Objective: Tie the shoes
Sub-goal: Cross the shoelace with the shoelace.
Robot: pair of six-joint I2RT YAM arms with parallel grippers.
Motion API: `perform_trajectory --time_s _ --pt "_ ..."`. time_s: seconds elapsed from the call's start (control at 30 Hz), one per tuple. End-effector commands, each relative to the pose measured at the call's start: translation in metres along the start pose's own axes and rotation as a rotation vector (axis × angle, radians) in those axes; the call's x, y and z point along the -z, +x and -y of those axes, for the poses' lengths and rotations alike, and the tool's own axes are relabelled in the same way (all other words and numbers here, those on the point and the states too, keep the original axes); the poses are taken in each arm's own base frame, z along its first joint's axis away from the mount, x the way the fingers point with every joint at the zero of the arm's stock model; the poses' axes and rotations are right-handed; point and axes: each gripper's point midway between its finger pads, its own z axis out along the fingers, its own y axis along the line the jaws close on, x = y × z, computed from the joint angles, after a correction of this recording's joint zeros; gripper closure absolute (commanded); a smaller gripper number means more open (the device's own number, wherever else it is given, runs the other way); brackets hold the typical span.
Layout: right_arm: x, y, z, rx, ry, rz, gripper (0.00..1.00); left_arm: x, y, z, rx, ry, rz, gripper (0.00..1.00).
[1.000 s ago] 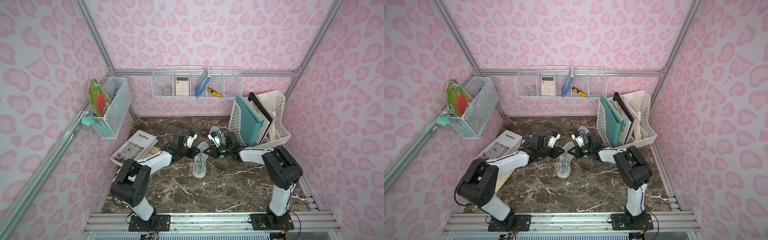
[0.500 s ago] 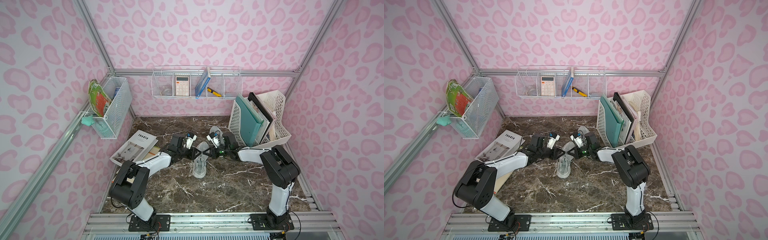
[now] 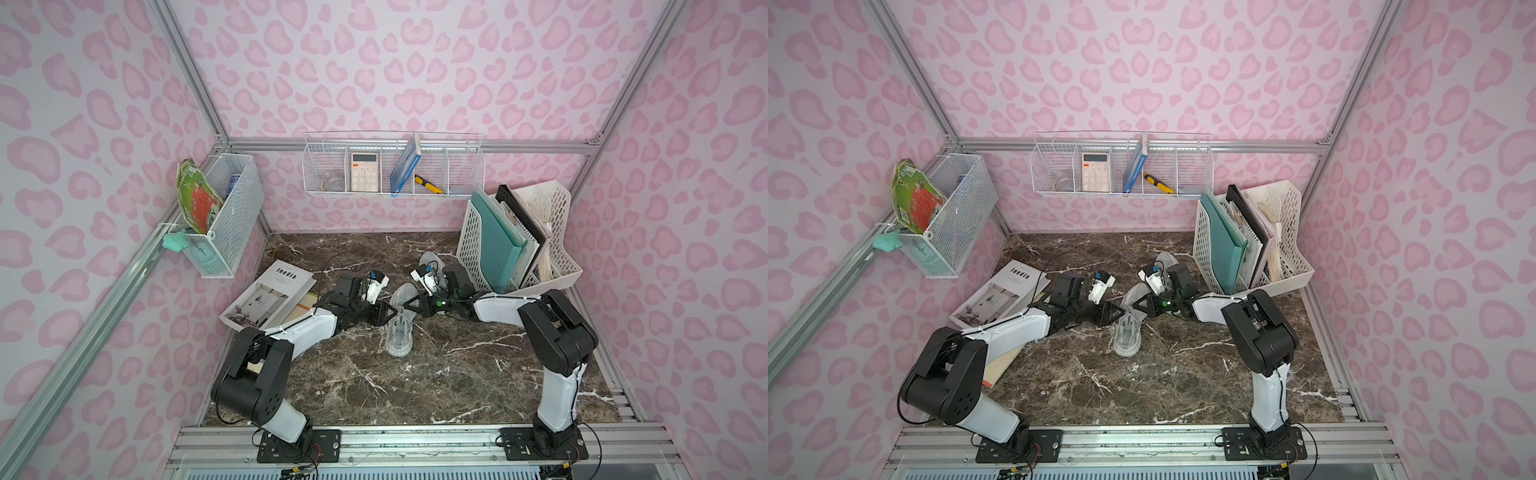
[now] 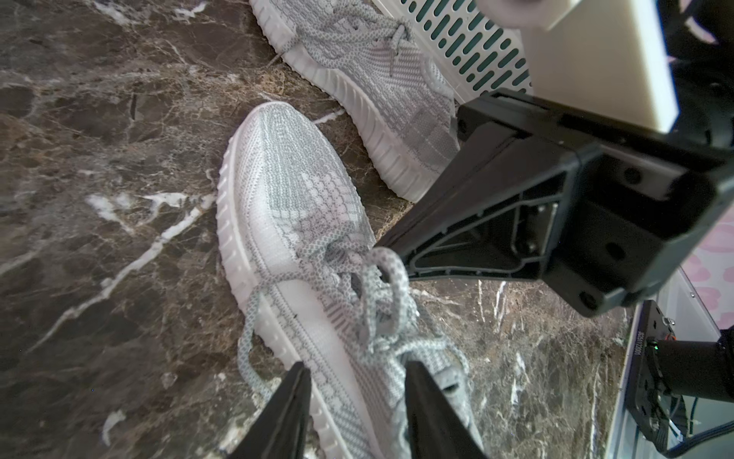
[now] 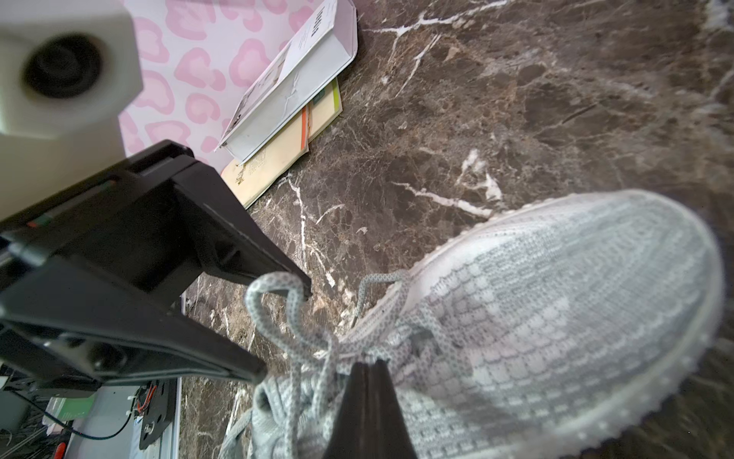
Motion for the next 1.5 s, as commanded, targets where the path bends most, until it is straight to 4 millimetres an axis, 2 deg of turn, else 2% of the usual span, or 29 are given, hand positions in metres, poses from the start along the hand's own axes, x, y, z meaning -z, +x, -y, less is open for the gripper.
perform_trajectory --time_s 0.0,0.47,1.0,1.47 --pt "-0.003 -0.001 -0.003 0.014 -0.016 -0.005 0.98 -0.004 0.008 0.001 0.001 0.026 -0.046 0.57" --pt "-0.008 0.001 -0.008 0.012 -0.039 -0.015 0.98 -0.015 0.007 0.003 0.015 0.074 -0.072 0.6" --pt "-0.006 0.004 -0.013 0.018 -0.064 -0.023 1.0 -0.022 -0.003 0.006 0.024 0.111 -0.056 0.69" --pt "-0.002 0.003 -0.013 0.014 -0.065 -0.019 1.0 -0.024 -0.003 0.007 0.039 0.124 -0.061 0.91"
